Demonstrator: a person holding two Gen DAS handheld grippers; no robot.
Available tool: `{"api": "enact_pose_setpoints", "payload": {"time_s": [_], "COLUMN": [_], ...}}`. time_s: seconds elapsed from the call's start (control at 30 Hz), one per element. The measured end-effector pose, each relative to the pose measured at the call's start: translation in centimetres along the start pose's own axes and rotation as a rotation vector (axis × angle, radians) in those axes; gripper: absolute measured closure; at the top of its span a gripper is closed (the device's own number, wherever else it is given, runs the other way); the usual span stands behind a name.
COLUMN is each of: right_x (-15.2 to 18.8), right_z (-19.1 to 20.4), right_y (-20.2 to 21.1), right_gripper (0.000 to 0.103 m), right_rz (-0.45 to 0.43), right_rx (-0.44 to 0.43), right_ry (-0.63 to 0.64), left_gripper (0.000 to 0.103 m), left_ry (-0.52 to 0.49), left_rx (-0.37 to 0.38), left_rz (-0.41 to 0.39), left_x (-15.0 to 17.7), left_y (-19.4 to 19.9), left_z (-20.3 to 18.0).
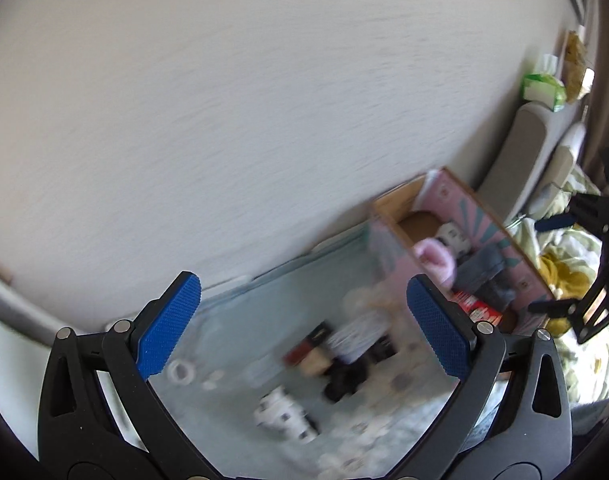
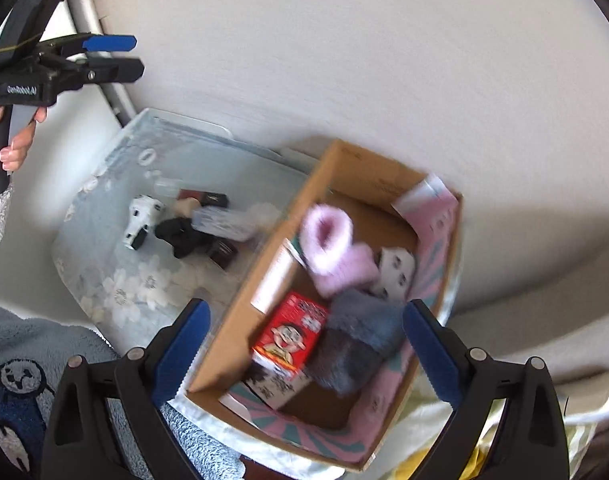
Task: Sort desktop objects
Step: 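Move both tools back over the tray toward the white slipper and clear box, then grasp the second white dalmatian slipper with the left tool while the right tool grasps the clear plastic box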
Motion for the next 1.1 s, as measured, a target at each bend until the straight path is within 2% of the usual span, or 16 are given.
{"api": "enact_pose_setpoints", "payload": {"time_s": [0.27, 0.47, 0.7, 1.03, 1.1], "right_x": [-3.1, -3.7, -2.3, -0.4, -0.1], "right_z": [4.3, 8.1, 10.9, 12.2, 12.1], "right_y": [-3.7, -8.4, -15.3, -20.5, -21.1], "right_gripper": [0.007, 0.007, 0.007, 0.01, 0.016], "right_rz": [0.01, 0.102, 0.237, 0.337, 0.35], "right_rx": [-0.108, -0.197, -0.281, -0.337, -0.337], "right_ry": [0.119, 0.315, 0.556, 0.695, 0.713], "left_gripper": [0.0, 0.0, 0.001, 0.003, 0.003], "left_ry": [0.116, 0.279, 0.405, 0.444, 0.433], "left_rx": [-0.09, -0.145, -0.23, -0.278, -0.286], "left_rz": [0.066, 0.15, 0.217, 0.233, 0.235], "left_x": [6.2, 12.7, 18.9, 22.1, 22.5], "left_y": [1.2, -0.3, -3.0, -6.1, -6.4], "left_z": [5.0, 7.2, 6.6, 5.8, 5.5]}}
Point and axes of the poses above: each gripper's, at about its wrist camera, not at the fingertips, and y roughly against the way its jaws point, z to its left, x to its underside, the point moved 7 cm from there along -y, roughly the way its jaws point, and after that the axes turned 15 degrees about -z, right-handed, at the moved point
